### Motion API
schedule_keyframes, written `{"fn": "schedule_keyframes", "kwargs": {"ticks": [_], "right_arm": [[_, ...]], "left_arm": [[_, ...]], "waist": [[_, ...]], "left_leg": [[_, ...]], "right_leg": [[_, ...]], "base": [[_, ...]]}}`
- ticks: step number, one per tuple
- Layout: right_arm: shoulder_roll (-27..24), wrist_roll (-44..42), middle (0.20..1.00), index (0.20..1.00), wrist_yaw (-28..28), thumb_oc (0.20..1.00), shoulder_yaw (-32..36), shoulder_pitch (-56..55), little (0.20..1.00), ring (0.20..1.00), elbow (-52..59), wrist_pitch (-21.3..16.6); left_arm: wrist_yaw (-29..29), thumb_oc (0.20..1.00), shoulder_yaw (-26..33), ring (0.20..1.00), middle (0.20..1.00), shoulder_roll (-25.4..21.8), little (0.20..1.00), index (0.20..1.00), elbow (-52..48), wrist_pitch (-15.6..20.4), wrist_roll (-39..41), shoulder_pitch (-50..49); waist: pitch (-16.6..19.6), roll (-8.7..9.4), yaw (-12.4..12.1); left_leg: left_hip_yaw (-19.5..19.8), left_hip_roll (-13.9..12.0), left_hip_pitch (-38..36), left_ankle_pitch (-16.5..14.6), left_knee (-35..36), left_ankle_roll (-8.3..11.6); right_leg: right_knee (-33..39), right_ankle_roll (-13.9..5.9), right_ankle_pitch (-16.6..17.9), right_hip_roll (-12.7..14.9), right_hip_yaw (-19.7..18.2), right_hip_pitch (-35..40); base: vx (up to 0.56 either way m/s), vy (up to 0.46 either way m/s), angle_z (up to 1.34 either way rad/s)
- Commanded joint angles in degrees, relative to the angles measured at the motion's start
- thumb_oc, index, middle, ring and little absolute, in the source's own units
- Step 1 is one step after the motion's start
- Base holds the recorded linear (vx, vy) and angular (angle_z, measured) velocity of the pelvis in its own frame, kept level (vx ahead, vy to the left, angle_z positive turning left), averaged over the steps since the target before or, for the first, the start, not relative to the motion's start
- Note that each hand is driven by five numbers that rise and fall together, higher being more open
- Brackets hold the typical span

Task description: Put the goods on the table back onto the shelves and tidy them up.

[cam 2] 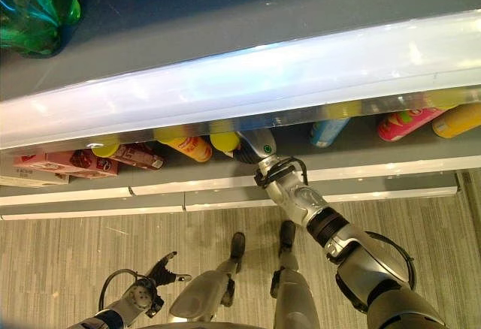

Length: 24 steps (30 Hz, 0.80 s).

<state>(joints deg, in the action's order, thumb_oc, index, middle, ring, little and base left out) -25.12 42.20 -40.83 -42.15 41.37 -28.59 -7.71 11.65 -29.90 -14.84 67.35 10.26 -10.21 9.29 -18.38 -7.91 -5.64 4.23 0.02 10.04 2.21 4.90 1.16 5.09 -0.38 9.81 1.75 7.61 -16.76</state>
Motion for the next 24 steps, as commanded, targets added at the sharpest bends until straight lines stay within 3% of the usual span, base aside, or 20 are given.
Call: {"fn": "schedule_keyframes", "kwargs": {"ticks": [1, 17, 18, 19, 24], "right_arm": [[2.05, 1.57, 0.2, 0.2, -2.71, 0.2, -0.05, 4.02, 0.2, 0.2, -0.29, -0.01], [3.2, 0.99, 0.2, 0.2, -1.27, 0.2, -1.73, 1.86, 0.2, 0.2, -2.9, 0.84], [3.43, 0.59, 0.95, 0.95, -0.75, 0.95, -1.81, 1.4, 0.95, 0.95, -3.39, 0.87], [3.55, 0.26, 1.0, 1.0, -0.55, 1.0, -1.73, 1.1, 1.0, 1.0, -3.54, 0.84], [3.92, -0.69, 1.0, 1.0, 0.22, 1.0, -1.87, -0.08, 1.0, 1.0, -3.47, 0.65]], "left_arm": [[0.17, 1.0, -2.98, 1.0, 1.0, -1.27, 1.0, 1.0, 2.6, 0.35, -1.82, 2.12], [0.64, 1.0, -2.18, 1.0, 1.0, -0.27, 1.0, 1.0, 3.5, 0.0, -2.1, 2.2], [0.64, 1.0, -2.06, 1.0, 1.0, -0.09, 1.0, 1.0, 3.56, -0.04, -2.03, 2.26], [0.59, 1.0, -2.11, 1.0, 1.0, 0.02, 1.0, 1.0, 3.59, -0.06, -2.02, 2.26], [0.73, 1.0, -1.98, 1.0, 1.0, 0.24, 1.0, 1.0, 3.85, -0.24, -2.11, 2.4]], "waist": [[1.59, 1.69, -0.47], [2.14, 2.25, 0.62], [2.17, 2.4, 0.8], [2.18, 2.44, 0.9], [2.45, 2.8, 1.29]], "left_leg": [[0.58, 0.01, 4.66, 2.18, 0.11, 1.45], [0.42, -0.24, 3.84, 1.59, 0.11, 1.57], [0.31, -0.34, 3.7, 1.48, 0.11, 1.57], [0.26, -0.36, 3.67, 1.45, 0.11, 1.57], [0.0, -0.48, 3.21, 1.15, 0.11, 1.53]], "right_leg": [[-1.42, -5.67, -4.84, 4.12, -2.13, 3.35], [-1.15, -5.4, -5.11, 3.69, -2.19, 3.86], [-1.17, -5.38, -5.16, 3.64, -2.25, 3.94], [-1.17, -5.37, -5.17, 3.67, -2.26, 3.97], [-1.16, -5.25, -5.22, 3.54, -2.56, 4.15]], "base": [[0.0, 0.0, 0.0], [0.0, -0.003, 0.0], [0.0, 0.0, 0.0], [0.0, 0.0, 0.0], [0.0, 0.0, 0.0]]}}
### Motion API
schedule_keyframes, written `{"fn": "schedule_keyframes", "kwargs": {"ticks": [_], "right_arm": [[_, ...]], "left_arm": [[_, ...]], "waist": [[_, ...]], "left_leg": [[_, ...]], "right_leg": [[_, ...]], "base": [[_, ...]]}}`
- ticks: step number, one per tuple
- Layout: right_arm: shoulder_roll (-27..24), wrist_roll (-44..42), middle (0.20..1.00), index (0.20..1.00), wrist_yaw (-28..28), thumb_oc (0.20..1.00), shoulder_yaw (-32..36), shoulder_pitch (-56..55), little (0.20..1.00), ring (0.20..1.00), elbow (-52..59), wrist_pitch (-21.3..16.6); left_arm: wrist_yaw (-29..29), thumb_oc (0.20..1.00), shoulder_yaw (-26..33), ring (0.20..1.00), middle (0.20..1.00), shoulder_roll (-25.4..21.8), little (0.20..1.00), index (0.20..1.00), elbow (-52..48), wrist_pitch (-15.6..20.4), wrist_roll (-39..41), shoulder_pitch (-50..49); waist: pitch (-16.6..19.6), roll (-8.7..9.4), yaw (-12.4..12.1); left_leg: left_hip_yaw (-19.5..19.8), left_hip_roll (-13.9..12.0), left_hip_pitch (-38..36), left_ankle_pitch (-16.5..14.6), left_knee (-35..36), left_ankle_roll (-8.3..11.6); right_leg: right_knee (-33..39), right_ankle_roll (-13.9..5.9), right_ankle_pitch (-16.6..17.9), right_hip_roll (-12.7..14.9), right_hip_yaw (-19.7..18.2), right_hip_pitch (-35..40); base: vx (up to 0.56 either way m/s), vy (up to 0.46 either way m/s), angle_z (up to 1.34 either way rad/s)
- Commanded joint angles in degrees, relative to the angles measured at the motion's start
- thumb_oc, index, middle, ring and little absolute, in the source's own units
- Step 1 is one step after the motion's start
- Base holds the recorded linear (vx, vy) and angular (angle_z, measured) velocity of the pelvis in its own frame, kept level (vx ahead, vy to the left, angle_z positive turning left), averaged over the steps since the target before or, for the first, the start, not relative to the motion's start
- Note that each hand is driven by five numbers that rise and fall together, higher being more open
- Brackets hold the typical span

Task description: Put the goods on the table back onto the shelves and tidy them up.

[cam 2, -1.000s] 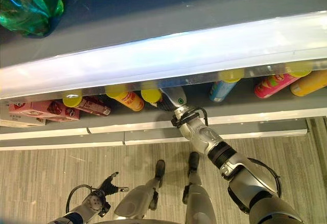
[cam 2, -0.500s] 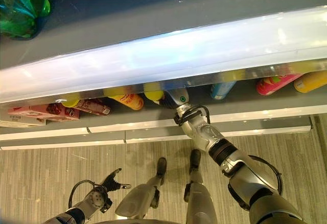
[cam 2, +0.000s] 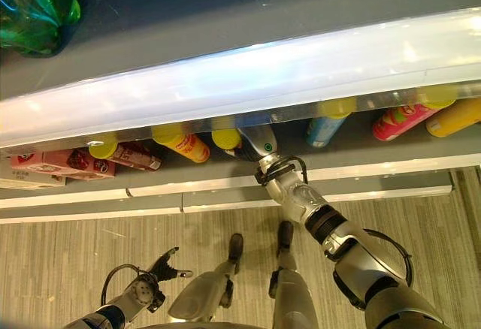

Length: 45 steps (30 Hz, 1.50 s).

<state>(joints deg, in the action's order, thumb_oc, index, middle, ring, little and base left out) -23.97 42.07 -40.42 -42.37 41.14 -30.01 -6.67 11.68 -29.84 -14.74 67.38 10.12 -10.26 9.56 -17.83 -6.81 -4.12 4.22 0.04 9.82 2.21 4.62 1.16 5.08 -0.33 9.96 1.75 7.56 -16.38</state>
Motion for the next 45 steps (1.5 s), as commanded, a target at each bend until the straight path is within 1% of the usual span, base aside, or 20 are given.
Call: {"fn": "schedule_keyframes", "kwargs": {"ticks": [1, 12, 19, 31, 41, 45], "right_arm": [[2.98, -0.9, 1.0, 1.0, -0.01, 1.0, -1.65, -0.11, 1.0, 1.0, -2.3, -0.5], [3.24, -2.33, 1.0, 1.0, 1.02, 1.0, -1.01, -2.13, 1.0, 1.0, -1.47, -0.8], [4.3, -4.61, 1.0, 1.0, 1.42, 1.0, -0.03, -3.67, 1.0, 1.0, -0.2, -1.63], [4.03, -5.64, 1.0, 1.0, 2.36, 1.0, 2.51, -5.59, 1.0, 1.0, 1.94, -0.71], [3.75, -7.33, 1.0, 1.0, 2.56, 1.0, 5.26, -8.7, 1.0, 1.0, 7.11, -1.28], [2.76, -7.84, 1.0, 1.0, 2.66, 1.0, 6.85, -10.34, 1.0, 1.0, 11.52, -2.01]], "left_arm": [[0.71, 1.0, -1.95, 1.0, 1.0, 0.16, 1.0, 1.0, 3.84, -0.16, -2.03, 2.12], [0.62, 1.0, -1.38, 1.0, 1.0, 0.34, 1.0, 1.0, 4.0, -0.38, -2.16, 1.94], [0.69, 1.0, -0.82, 1.0, 1.0, 0.31, 1.0, 1.0, 4.16, -0.79, -2.43, 1.65], [0.26, 1.0, 0.35, 1.0, 1.0, 0.58, 1.0, 1.0, 4.58, -1.38, -2.8, 0.56], [0.22, 1.0, 1.81, 1.0, 1.0, 1.05, 1.0, 1.0, 5.09, -2.05, -3.09, -0.36], [0.3, 1.0, 2.7, 1.0, 1.0, 1.29, 1.0, 1.0, 5.59, -2.62, -3.42, -0.78]], "waist": [[1.97, 1.76, -0.17], [2.51, 2.24, 0.48], [3.17, 2.59, 0.84], [5.01, 3.59, 1.33], [6.7, 3.97, 2.06], [7.32, 4.15, 2.34]], "left_leg": [[-0.03, -0.54, 3.29, 1.1, 0.38, 1.51], [-0.61, -0.91, 2.31, 0.51, 0.38, 1.46], [-0.98, -1.1, 1.65, 0.16, 0.38, 1.4], [-1.86, -1.49, -0.23, -0.79, 0.38, 1.24], [-2.44, -1.72, -1.76, -1.62, 0.38, 1.17], [-2.71, -1.82, -2.98, -2.07, 0.38, 1.21]], "right_leg": [[-1.17, -5.28, -5.42, 3.53, -2.5, 3.84], [-1.03, -5.1, -5.67, 3.3, -2.86, 4.64], [-1.03, -4.97, -5.84, 3.08, -3.03, 5.0], [-0.58, -4.78, -6.22, 2.9, -3.48, 6.66], [-0.15, -4.69, -6.65, 2.87, -4.09, 7.95], [-0.08, -4.72, -7.02, 2.77, -4.43, 9.11]], "base": [[0.0, 0.0, 0.0], [0.0, -0.003, -0.01], [0.0, 0.0, 0.0], [0.01, 0.0, -0.01], [0.02, 0.004, -0.03], [0.03, 0.004, -0.01]]}}
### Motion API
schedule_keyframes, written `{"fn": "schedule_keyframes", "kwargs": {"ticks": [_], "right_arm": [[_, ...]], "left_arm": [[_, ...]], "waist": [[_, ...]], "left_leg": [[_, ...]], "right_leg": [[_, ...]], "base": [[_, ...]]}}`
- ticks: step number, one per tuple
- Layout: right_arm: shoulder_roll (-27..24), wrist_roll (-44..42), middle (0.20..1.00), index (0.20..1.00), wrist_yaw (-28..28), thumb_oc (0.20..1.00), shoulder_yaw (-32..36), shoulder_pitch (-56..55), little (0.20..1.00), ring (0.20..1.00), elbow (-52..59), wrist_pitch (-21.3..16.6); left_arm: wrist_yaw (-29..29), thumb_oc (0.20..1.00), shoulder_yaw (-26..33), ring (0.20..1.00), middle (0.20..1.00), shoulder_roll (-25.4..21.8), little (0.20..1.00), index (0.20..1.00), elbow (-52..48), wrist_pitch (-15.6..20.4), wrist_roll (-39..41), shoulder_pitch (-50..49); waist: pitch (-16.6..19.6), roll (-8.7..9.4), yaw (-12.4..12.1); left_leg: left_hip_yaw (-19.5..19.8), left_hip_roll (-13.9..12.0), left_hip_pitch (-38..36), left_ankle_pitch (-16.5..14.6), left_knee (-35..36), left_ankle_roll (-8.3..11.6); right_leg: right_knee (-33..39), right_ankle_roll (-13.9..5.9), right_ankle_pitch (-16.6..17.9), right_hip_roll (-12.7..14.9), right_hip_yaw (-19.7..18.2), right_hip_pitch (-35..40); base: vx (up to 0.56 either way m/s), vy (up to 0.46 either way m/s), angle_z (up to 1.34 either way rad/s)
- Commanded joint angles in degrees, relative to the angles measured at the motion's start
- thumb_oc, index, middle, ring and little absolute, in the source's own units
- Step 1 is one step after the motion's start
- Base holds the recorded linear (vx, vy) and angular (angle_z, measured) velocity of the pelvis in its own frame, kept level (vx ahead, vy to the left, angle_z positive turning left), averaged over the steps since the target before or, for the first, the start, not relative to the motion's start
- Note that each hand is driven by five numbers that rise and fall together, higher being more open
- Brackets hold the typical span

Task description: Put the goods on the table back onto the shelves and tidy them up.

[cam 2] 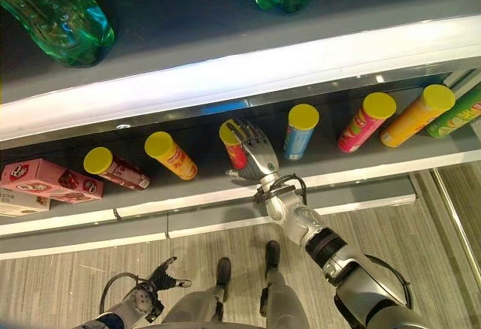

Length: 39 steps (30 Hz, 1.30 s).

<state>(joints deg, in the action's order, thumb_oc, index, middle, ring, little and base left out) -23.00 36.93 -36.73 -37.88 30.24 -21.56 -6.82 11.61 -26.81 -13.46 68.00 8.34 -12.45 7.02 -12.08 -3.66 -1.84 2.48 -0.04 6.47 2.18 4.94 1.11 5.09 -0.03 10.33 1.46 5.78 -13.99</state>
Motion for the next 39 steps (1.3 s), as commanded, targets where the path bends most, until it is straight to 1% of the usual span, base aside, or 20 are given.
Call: {"fn": "schedule_keyframes", "kwargs": {"ticks": [1, 9, 11, 12, 14, 19, 20, 21, 22, 24, 25, 26, 27, 30, 31, 32, 34, 37, 38, 39], "right_arm": [[1.42, -2.8, 1.0, 1.0, -0.84, 1.0, 2.67, 0.07, 1.0, 1.0, 4.17, -2.22], [-1.91, -4.49, 1.0, 1.0, 1.76, 1.0, 5.99, -4.55, 1.0, 1.0, 13.52, -4.06], [-3.51, -4.95, 1.0, 1.0, 2.2, 1.0, 7.88, -6.05, 1.0, 1.0, 16.86, -4.48], [-4.53, -5.05, 1.0, 1.0, 2.63, 1.0, 8.86, -7.36, 1.0, 1.0, 18.91, -4.55], [-8.13, -5.15, 1.0, 1.0, 4.19, 1.0, 12.43, -12.75, 1.0, 1.0, 23.31, -5.07], [-15.07, -3.76, 1.0, 1.0, 7.93, 1.0, 18.71, -24.97, 1.0, 1.0, 26.59, -5.28], [-15.64, -4.07, 1.0, 1.0, 8.62, 1.0, 20.59, -28.08, 1.0, 1.0, 26.54, -5.47], [-15.54, -5.05, 1.0, 1.0, 8.99, 1.0, 23.43, -33.41, 1.0, 1.0, 26.09, -5.76], [-15.57, -5.07, 1.0, 1.0, 9.08, 1.0, 23.65, -33.74, 1.0, 1.0, 26.3, -5.76], [-14.9, -5.27, 1.0, 1.0, 9.66, 1.0, 25.65, -38.65, 1.0, 1.0, 24.57, -5.5], [-13.02, -5.96, 1.0, 1.0, 9.83, 1.0, 27.89, -43.2, 1.0, 1.0, 21.56, -4.84], [-13.0, -5.95, 1.0, 1.0, 9.84, 1.0, 28.01, -43.42, 1.0, 1.0, 21.64, -4.85], [-8.99, -8.17, 1.0, 1.0, 8.98, 1.0, 29.85, -47.0, 1.0, 1.0, 15.08, -3.07], [-1.27, -17.34, 1.0, 1.0, 6.53, 1.0, 32.05, -47.76, 1.0, 1.0, -0.29, -0.55], [1.78, -21.9, 1.0, 1.0, 5.92, 1.0, 32.72, -46.97, 1.0, 1.0, -6.88, 0.24], [3.79, -25.93, 1.0, 1.0, 5.82, 1.0, 33.47, -46.13, 1.0, 1.0, -12.22, 0.53], [7.66, -37.78, 1.0, 1.0, 6.58, 1.0, 36.39, -43.28, 1.0, 1.0, -25.93, 1.49], [10.2, -60.02, 1.0, 1.0, 8.02, 1.0, 44.1, -37.6, 1.0, 1.0, -40.71, -1.07], [10.94, -70.78, 1.0, 1.0, 9.46, 1.0, 48.1, -35.11, 1.0, 1.0, -48.5, -1.98], [10.83, -70.97, 1.0, 1.0, 9.66, 1.0, 48.13, -34.9, 1.0, 1.0, -48.83, -2.1]], "left_arm": [[0.33, 1.0, -0.03, 1.0, 1.0, 0.07, 1.0, 1.0, 5.17, -1.01, -1.36, 1.7], [-0.11, 1.0, 1.86, 1.0, 1.0, 0.41, 1.0, 1.0, 6.18, -1.47, -2.12, 0.36], [-0.26, 1.0, 2.74, 1.0, 1.0, 0.63, 1.0, 1.0, 6.43, -1.7, -2.01, -0.05], [-0.35, 1.0, 3.06, 1.0, 1.0, 0.75, 1.0, 1.0, 6.54, -1.82, -1.97, -0.13], [-1.04, 1.0, 4.6, 1.0, 1.0, 1.07, 1.0, 1.0, 7.27, -2.01, -2.39, -0.89], [-3.19, 1.0, 7.12, 1.0, 1.0, 1.45, 1.0, 1.0, 8.45, -1.73, -3.21, -2.63], [-3.49, 1.0, 7.57, 1.0, 1.0, 1.72, 1.0, 1.0, 8.52, -1.62, -3.22, -3.05], [-4.26, 1.0, 7.83, 1.0, 1.0, 2.34, 1.0, 1.0, 8.63, -1.63, -2.97, -3.57], [-4.26, 1.0, 7.68, 1.0, 1.0, 2.35, 1.0, 1.0, 8.62, -1.63, -2.96, -3.65], [-4.62, 1.0, 7.91, 1.0, 1.0, 2.88, 1.0, 1.0, 8.76, -1.46, -3.14, -4.05], [-4.65, 1.0, 8.26, 1.0, 1.0, 3.47, 1.0, 1.0, 8.56, -1.42, -2.88, -4.53], [-4.65, 1.0, 8.12, 1.0, 1.0, 3.46, 1.0, 1.0, 8.54, -1.42, -2.87, -4.63], [-4.49, 1.0, 8.06, 1.0, 1.0, 4.26, 1.0, 1.0, 8.32, -1.57, -2.18, -4.96], [-4.62, 1.0, 6.69, 1.0, 1.0, 5.35, 1.0, 1.0, 8.12, -2.01, -0.6, -4.5], [-4.47, 1.0, 5.78, 1.0, 1.0, 5.64, 1.0, 1.0, 7.96, -2.18, -0.35, -4.07], [-4.6, 1.0, 5.05, 1.0, 1.0, 5.76, 1.0, 1.0, 7.86, -2.27, -0.26, -3.72], [-5.39, 1.0, 3.17, 1.0, 1.0, 5.76, 1.0, 1.0, 7.88, -2.88, -0.34, -2.55], [-7.44, 1.0, 1.19, 1.0, 1.0, 5.19, 1.0, 1.0, 8.1, -4.02, 1.14, -0.25], [-8.59, 1.0, -0.31, 1.0, 1.0, 4.92, 1.0, 1.0, 8.6, -4.16, 1.39, 0.74], [-8.61, 1.0, -0.35, 1.0, 1.0, 4.93, 1.0, 1.0, 8.62, -4.16, 1.41, 0.84]], "waist": [[1.8, 1.09, 0.23], [3.52, 1.89, 1.46], [4.14, 2.3, 2.02], [4.38, 2.45, 2.18], [5.53, 3.23, 3.38], [7.84, 4.28, 5.56], [8.26, 4.44, 6.15], [8.98, 4.72, 7.26], [9.05, 4.72, 7.07], [9.68, 4.76, 8.22], [10.1, 4.85, 9.42], [10.16, 4.86, 9.25], [10.33, 4.86, 10.41], [10.54, 4.38, 12.17], [10.65, 4.22, 12.82], [10.79, 4.19, 13.11], [11.07, 3.7, 13.92], [11.23, 3.02, 14.63], [10.86, 2.79, 14.96], [10.81, 2.78, 14.88]], "left_leg": [[-0.98, -1.83, 0.01, -2.15, 0.06, 1.28], [-1.98, -2.08, -4.04, -3.47, 0.06, 1.38], [-2.39, -2.24, -4.97, -3.75, 0.06, 1.42], [-2.6, -2.29, -5.33, -3.9, 0.06, 1.43], [-3.35, -2.43, -6.31, -4.04, 0.06, 1.49], [-5.01, -2.59, -7.98, -4.35, 0.06, 1.45], [-5.41, -2.64, -8.32, -4.4, 0.06, 1.39], [-6.27, -2.64, -8.94, -4.56, 0.06, 1.28], [-6.34, -2.64, -8.99, -4.59, 0.06, 1.27], [-7.22, -2.64, -9.65, -4.74, 0.06, 1.17], [-8.02, -2.52, -10.29, -4.93, 0.06, 0.92], [-8.08, -2.52, -10.35, -4.97, 0.06, 0.91], [-9.31, -2.4, -11.25, -5.25, 0.06, 0.58], [-10.72, -2.08, -12.62, -5.87, 0.06, 0.01], [-11.4, -1.93, -13.04, -6.13, 0.06, -0.26], [-11.84, -1.71, -13.28, -6.17, 0.06, -0.41], [-12.71, -1.23, -14.09, -6.69, 0.06, -0.79], [-13.13, -0.44, -14.67, -7.12, 0.06, -1.28], [-13.15, 0.08, -14.54, -7.21, 0.06, -1.55], [-13.19, 0.1, -14.51, -7.21, 0.06, -1.57]], "right_leg": [[-0.09, -5.04, -7.5, 3.09, -2.75, 7.02], [-0.09, -5.3, -8.23, 2.95, -3.31, 10.5], [-0.09, -5.39, -8.22, 2.93, -3.53, 11.22], [-0.09, -5.4, -8.25, 2.91, -3.61, 11.54], [-0.09, -5.55, -8.09, 2.75, -3.86, 12.35], [-0.15, -5.89, -7.39, 2.51, -4.9, 13.16], [-0.25, -5.97, -7.2, 2.49, -5.24, 13.19], [-0.46, -6.05, -6.97, 2.36, -5.88, 13.31], [-0.45, -6.06, -6.97, 2.36, -5.96, 13.33], [-0.67, -6.2, -6.77, 2.27, -6.59, 13.39], [-1.06, -6.35, -6.67, 2.13, -7.29, 13.38], [-1.09, -6.36, -6.7, 2.12, -7.36, 13.39], [-1.66, -6.56, -6.62, 1.97, -8.35, 13.33], [-2.87, -6.92, -6.66, 1.74, -9.84, 13.09], [-3.25, -7.09, -6.63, 1.77, -10.51, 12.91], [-3.46, -7.17, -6.38, 1.76, -11.07, 12.64], [-4.16, -7.52, -6.41, 1.8, -12.11, 12.62], [-5.35, -8.07, -6.46, 2.2, -13.32, 12.51], [-5.95, -8.58, -6.13, 2.66, -13.71, 11.92], [-5.98, -8.6, -6.15, 2.67, -13.76, 11.86]], "base": [[0.04, 0.003, -0.04], [0.05, 0.015, -0.06], [0.03, 0.023, -0.18], [0.01, 0.029, -0.11], [0.0, 0.012, -0.02], [-0.03, 0.033, -0.21], [-0.06, 0.06, -0.22], [-0.05, 0.046, -0.21], [-0.05, 0.052, -0.22], [-0.06, 0.062, -0.24], [-0.06, 0.061, -0.41], [-0.08, 0.091, -0.71], [-0.05, 0.077, -0.66], [-0.05, 0.103, -0.39], [-0.04, 0.094, -0.52], [-0.03, 0.107, -0.57], [0.0, 0.116, -0.54], [0.01, 0.123, -0.36], [-0.01, 0.105, -0.08], [-0.04, 0.094, 0.02]]}}
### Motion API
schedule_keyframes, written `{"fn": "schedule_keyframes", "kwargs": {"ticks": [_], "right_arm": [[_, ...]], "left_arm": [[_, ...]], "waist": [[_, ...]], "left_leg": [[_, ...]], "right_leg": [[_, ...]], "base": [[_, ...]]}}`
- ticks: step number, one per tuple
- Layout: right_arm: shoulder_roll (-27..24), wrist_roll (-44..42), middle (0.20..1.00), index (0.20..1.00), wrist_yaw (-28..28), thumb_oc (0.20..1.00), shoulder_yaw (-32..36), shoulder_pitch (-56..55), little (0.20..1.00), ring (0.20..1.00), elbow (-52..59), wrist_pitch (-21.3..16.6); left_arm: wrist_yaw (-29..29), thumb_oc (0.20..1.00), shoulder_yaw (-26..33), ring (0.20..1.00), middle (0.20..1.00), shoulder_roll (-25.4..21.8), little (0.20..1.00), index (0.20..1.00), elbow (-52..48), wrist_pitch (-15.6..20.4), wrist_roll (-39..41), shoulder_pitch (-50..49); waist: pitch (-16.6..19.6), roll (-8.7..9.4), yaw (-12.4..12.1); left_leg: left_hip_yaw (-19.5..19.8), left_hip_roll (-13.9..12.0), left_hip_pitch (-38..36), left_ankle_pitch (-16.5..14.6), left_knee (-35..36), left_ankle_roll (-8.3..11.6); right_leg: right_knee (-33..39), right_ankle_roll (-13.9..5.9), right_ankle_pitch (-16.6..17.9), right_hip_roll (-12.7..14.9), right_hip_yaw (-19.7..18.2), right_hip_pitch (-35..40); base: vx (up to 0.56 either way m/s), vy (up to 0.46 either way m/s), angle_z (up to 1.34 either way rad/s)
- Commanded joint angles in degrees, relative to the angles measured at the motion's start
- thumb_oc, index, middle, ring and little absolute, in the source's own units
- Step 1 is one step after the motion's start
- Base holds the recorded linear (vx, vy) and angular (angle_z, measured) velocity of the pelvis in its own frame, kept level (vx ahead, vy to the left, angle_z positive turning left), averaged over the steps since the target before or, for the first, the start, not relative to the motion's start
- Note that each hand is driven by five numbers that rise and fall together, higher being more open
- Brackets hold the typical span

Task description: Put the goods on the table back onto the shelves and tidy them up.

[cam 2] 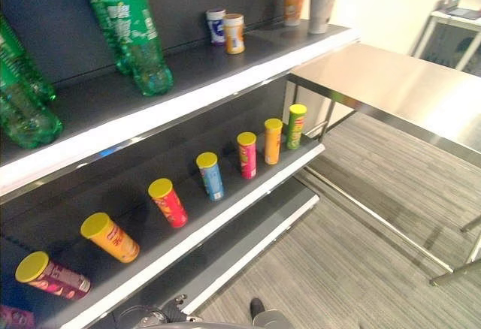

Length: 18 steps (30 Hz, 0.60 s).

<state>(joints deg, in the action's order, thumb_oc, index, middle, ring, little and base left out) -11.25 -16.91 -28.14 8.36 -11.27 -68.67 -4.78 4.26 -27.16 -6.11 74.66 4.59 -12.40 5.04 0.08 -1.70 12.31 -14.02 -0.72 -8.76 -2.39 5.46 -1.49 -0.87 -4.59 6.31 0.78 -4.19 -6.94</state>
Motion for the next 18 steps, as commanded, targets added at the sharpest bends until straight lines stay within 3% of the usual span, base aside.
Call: {"fn": "schedule_keyframes", "kwargs": {"ticks": [1, 3, 4, 5, 6, 8, 9, 10, 11, 12, 13, 14, 15, 16, 18], "right_arm": [[-0.5, -20.57, 1.0, 1.0, 1.38, 1.0, 3.0, 7.19, 1.0, 1.0, -3.8, -4.65], [-0.25, -23.81, 1.0, 1.0, 2.66, 1.0, 3.83, 8.21, 1.0, 1.0, -5.97, -5.01], [0.31, -28.4, 1.0, 1.0, 3.2, 1.0, 5.23, 9.59, 1.0, 1.0, -7.62, -5.7], [0.73, -30.32, 1.0, 1.0, 3.44, 1.0, 5.4, 10.77, 1.0, 1.0, -7.79, -5.95], [1.29, -31.5, 1.0, 1.0, 3.72, 1.0, 5.2, 11.33, 1.0, 1.0, -8.07, -6.24], [1.7, -32.73, 1.0, 1.0, 4.39, 1.0, 5.35, 11.14, 1.0, 1.0, -8.93, -6.22], [2.05, -33.17, 1.0, 1.0, 4.34, 1.0, 5.23, 11.05, 1.0, 1.0, -9.23, -6.19], [2.0, -33.23, 1.0, 1.0, 4.32, 1.0, 6.15, 10.93, 1.0, 1.0, -10.18, -6.13], [1.95, -33.22, 1.0, 1.0, 4.35, 1.0, 6.25, 11.04, 1.0, 1.0, -10.29, -6.15], [1.23, -32.17, 1.0, 1.0, 3.17, 1.0, 7.29, 11.44, 1.0, 1.0, -11.76, -5.9], [1.16, -32.05, 1.0, 1.0, 3.09, 1.0, 7.4, 11.53, 1.0, 1.0, -11.83, -5.86], [0.9, -31.54, 1.0, 1.0, 2.47, 1.0, 7.77, 11.88, 1.0, 1.0, -12.3, -5.75], [0.74, -30.86, 1.0, 1.0, 1.16, 1.0, 8.42, 12.99, 1.0, 1.0, -13.01, -5.53], [0.77, -30.78, 1.0, 1.0, 1.01, 1.0, 8.45, 13.0, 1.0, 1.0, -13.03, -5.52], [1.56, -30.61, 1.0, 1.0, 0.12, 1.0, 7.65, 14.69, 1.0, 1.0, -12.04, -6.11]], "left_arm": [[-1.67, 1.0, -0.67, 1.0, 1.0, -2.19, 1.0, 1.0, 2.11, -0.27, 1.42, 2.79], [-2.18, 1.0, -1.01, 1.0, 1.0, -2.0, 1.0, 1.0, 2.45, -0.11, 1.76, 2.69], [-2.6, 1.0, -1.19, 1.0, 1.0, -2.4, 1.0, 1.0, 2.95, 0.02, 1.69, 2.23], [-2.55, 1.0, -1.34, 1.0, 1.0, -2.82, 1.0, 1.0, 3.16, 0.0, 1.52, 2.2], [-2.52, 1.0, -1.25, 1.0, 1.0, -3.15, 1.0, 1.0, 3.12, -0.03, 1.67, 2.09], [-2.33, 1.0, -0.79, 1.0, 1.0, -3.56, 1.0, 1.0, 3.14, -0.64, 2.46, 2.49], [-2.08, 1.0, -0.72, 1.0, 1.0, -3.81, 1.0, 1.0, 3.33, -0.85, 2.32, 2.79], [-1.75, 1.0, -0.2, 1.0, 1.0, -4.16, 1.0, 1.0, 3.64, -1.06, 2.15, 3.23], [-1.74, 1.0, -0.25, 1.0, 1.0, -4.11, 1.0, 1.0, 3.68, -1.07, 2.14, 3.32], [-1.29, 1.0, 1.23, 1.0, 1.0, -4.43, 1.0, 1.0, 3.85, -1.14, 2.99, 3.27], [-1.27, 1.0, 1.17, 1.0, 1.0, -4.38, 1.0, 1.0, 3.84, -1.14, 3.02, 3.27], [-0.99, 1.0, 1.9, 1.0, 1.0, -4.61, 1.0, 1.0, 3.88, -1.2, 3.42, 3.08], [-0.37, 1.0, 3.69, 1.0, 1.0, -4.8, 1.0, 1.0, 4.0, -1.24, 4.33, 2.17], [-0.32, 1.0, 3.64, 1.0, 1.0, -4.81, 1.0, 1.0, 3.97, -1.22, 4.36, 2.06], [0.69, 1.0, 6.15, 1.0, 1.0, -5.31, 1.0, 1.0, 3.99, -1.22, 6.3, 0.75]], "waist": [[-1.66, 0.83, 0.93], [-2.4, 0.99, 0.91], [-4.3, 1.37, 1.2], [-5.08, 1.42, 0.59], [-5.47, 1.29, -0.25], [-6.06, 0.29, -1.31], [-6.09, -0.37, -2.21], [-6.22, -0.44, -3.1], [-6.36, -0.4, -3.24], [-5.54, -0.82, -5.02], [-5.62, -0.79, -5.07], [-5.03, -0.92, -5.93], [-3.24, -0.61, -7.99], [-3.21, -0.41, -7.98], [-1.52, 0.4, -10.43]], "left_leg": [[3.19, 1.01, 0.88, -2.76, -0.46, 0.93], [2.32, 1.35, 1.35, -2.8, -0.46, 0.81], [0.48, 1.6, 2.36, -2.88, -0.46, 0.81], [-0.98, 1.26, 3.38, -2.6, -0.46, 0.99], [-2.51, 0.55, 4.57, -1.77, -0.46, 1.36], [-4.48, -1.29, 5.86, -0.7, -0.46, 1.88], [-5.41, -2.45, 6.1, -0.86, -0.46, 2.17], [-8.17, -3.96, 6.38, -0.02, -0.46, 2.36], [-8.26, -3.9, 6.23, -0.07, -0.46, 2.38], [-12.48, -5.56, 7.1, 0.91, -0.46, 2.54], [-12.52, -5.41, 6.97, 0.86, -0.46, 2.53], [-14.62, -6.06, 7.25, 1.3, -0.46, 2.65], [-18.65, -6.97, 7.88, 2.42, -0.79, 2.97], [-18.7, -6.55, 7.72, 2.38, -0.7, 2.91], [-21.64, -7.87, 8.85, 4.0, -1.07, 3.52]], "right_leg": [[-0.04, -4.38, -1.68, 3.51, -4.27, 4.38], [-0.02, -5.29, 0.03, 3.74, -5.22, 3.01], [-0.26, -7.05, 4.29, 3.62, -5.94, -0.53], [-0.41, -7.41, 5.57, 3.73, -4.37, -2.86], [-1.23, -6.68, 5.66, 4.61, -0.3, -4.94], [-4.23, -4.97, 0.82, 7.06, 9.54, -4.82], [-5.68, -4.84, -2.48, 8.76, 13.2, -3.12], [-8.58, -3.91, -4.52, 12.48, 18.03, -0.79], [-8.81, -3.96, -4.69, 12.55, 17.92, -0.81], [-10.7, -3.79, -3.95, 18.58, 25.34, 2.64], [-10.59, -3.93, -3.88, 18.71, 25.34, 2.81], [-11.24, -4.43, -2.47, 21.55, 28.89, 4.64], [-11.64, -6.52, 2.59, 27.25, 35.09, 8.94], [-11.06, -7.0, 3.3, 27.53, 35.1, 9.27], [-10.8, -9.69, 9.36, 31.68, 38.98, 13.29]], "base": [[-0.07, 0.063, 0.02], [-0.13, 0.061, -0.04], [-0.24, 0.024, -0.16], [-0.33, 0.004, -0.57], [-0.23, -0.025, -1.01], [-0.17, -0.012, -1.3], [-0.21, -0.072, -1.14], [-0.15, -0.067, -0.97], [-0.3, -0.156, -1.23], [-0.17, -0.076, -1.12], [-0.24, -0.113, -1.0], [-0.18, -0.178, -0.95], [-0.18, -0.163, -0.96], [-0.17, -0.244, -1.1], [-0.17, -0.307, -1.36]]}}
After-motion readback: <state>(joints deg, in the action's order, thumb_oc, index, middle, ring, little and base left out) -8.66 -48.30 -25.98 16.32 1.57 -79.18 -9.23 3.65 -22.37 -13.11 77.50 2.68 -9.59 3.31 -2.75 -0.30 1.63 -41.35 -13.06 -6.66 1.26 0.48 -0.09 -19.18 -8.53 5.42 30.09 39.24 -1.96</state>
